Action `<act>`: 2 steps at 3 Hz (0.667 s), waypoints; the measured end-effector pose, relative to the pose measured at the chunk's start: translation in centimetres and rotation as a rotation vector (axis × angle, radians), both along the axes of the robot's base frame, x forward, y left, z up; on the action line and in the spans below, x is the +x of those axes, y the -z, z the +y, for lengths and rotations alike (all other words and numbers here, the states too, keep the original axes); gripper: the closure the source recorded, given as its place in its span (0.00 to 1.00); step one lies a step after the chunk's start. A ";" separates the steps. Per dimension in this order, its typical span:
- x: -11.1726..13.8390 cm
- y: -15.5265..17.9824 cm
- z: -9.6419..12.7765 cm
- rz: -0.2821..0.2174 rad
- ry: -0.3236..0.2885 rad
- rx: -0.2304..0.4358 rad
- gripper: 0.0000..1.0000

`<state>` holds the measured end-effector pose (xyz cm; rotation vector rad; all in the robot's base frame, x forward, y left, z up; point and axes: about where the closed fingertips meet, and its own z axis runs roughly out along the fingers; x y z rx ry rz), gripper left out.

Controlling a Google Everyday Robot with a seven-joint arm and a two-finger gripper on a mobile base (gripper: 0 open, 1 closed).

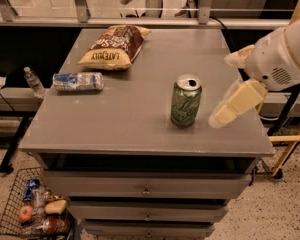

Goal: Move green can near brown chip bag

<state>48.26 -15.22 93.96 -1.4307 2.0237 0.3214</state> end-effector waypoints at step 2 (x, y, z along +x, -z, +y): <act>2.4 2.6 4.3 -0.021 -0.023 0.090 0.00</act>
Offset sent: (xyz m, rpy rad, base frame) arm 0.0355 0.0657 -0.0450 0.0967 -0.0143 0.0422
